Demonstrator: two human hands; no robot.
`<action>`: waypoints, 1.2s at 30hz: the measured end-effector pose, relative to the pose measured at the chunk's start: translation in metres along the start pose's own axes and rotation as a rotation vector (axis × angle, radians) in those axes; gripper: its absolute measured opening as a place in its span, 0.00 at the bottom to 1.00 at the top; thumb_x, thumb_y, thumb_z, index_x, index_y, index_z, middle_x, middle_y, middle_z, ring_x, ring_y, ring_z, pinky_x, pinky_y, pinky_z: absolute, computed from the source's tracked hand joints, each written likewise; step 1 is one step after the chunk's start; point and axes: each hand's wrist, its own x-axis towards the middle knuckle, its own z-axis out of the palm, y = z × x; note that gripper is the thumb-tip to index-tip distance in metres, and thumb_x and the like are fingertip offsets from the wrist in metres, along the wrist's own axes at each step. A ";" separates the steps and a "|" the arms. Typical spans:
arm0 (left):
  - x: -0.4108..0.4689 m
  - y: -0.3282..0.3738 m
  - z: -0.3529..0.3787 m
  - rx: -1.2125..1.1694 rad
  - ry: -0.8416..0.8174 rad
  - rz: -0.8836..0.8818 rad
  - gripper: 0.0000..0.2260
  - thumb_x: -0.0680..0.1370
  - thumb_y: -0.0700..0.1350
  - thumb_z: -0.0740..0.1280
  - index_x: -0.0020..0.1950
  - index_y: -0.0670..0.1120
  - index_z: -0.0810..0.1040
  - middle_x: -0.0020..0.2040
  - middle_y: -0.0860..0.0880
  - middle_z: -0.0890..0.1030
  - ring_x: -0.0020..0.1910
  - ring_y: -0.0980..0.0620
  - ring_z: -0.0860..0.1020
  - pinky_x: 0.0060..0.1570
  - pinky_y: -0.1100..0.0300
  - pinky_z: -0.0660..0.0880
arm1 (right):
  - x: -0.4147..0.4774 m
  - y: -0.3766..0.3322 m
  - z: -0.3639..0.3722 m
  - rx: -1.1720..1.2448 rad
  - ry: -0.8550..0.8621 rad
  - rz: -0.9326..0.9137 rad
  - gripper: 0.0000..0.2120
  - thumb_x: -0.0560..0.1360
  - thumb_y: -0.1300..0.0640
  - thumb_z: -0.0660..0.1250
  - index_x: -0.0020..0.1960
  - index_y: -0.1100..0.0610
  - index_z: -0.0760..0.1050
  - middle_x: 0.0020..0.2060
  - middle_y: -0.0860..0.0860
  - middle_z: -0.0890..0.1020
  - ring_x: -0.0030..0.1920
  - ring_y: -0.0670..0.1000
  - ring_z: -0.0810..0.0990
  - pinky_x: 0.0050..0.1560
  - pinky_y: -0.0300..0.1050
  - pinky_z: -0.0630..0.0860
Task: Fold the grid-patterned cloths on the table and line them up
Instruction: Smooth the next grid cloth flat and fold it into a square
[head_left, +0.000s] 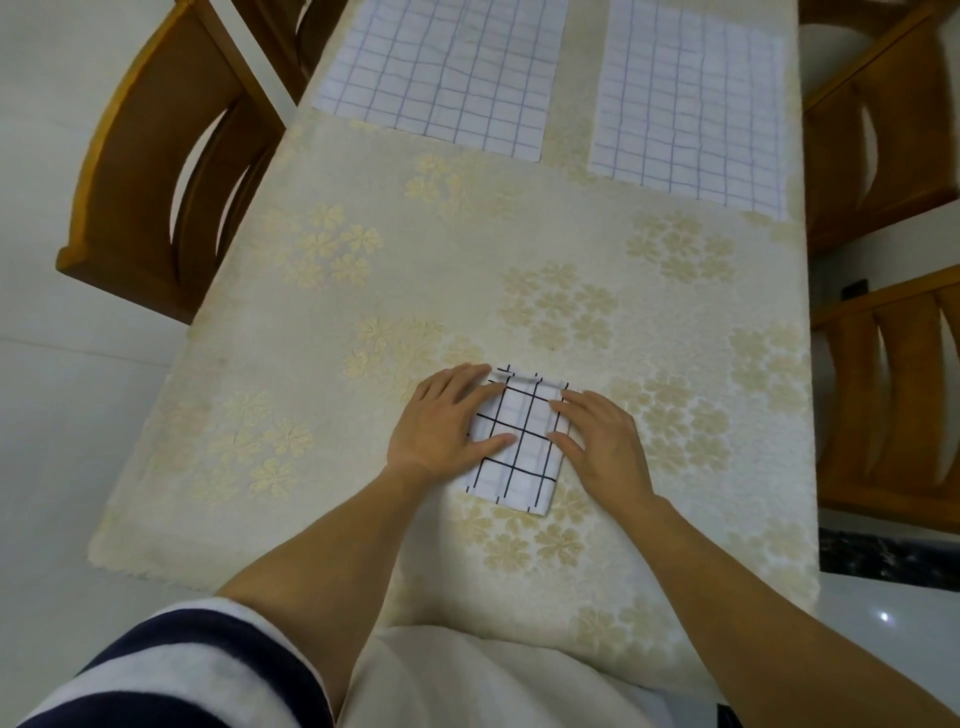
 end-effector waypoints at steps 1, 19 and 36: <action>0.000 0.000 -0.001 0.014 -0.015 0.000 0.34 0.76 0.76 0.56 0.77 0.59 0.67 0.79 0.56 0.64 0.78 0.51 0.60 0.76 0.48 0.59 | -0.003 0.002 -0.001 0.008 -0.018 0.010 0.23 0.78 0.45 0.66 0.70 0.52 0.74 0.70 0.50 0.75 0.73 0.55 0.68 0.71 0.51 0.60; 0.005 0.010 -0.008 0.130 -0.187 -0.021 0.51 0.67 0.83 0.54 0.83 0.59 0.45 0.83 0.54 0.47 0.81 0.47 0.48 0.79 0.48 0.46 | 0.000 0.007 -0.016 -0.107 -0.305 0.014 0.53 0.69 0.32 0.70 0.81 0.48 0.43 0.80 0.42 0.45 0.80 0.49 0.43 0.79 0.55 0.48; 0.033 0.039 -0.010 -0.050 -0.447 0.127 0.54 0.70 0.61 0.77 0.84 0.48 0.47 0.83 0.53 0.45 0.82 0.52 0.44 0.80 0.54 0.47 | -0.004 -0.005 -0.014 -0.204 -0.431 0.002 0.56 0.70 0.30 0.67 0.80 0.51 0.35 0.79 0.45 0.34 0.79 0.49 0.34 0.79 0.57 0.41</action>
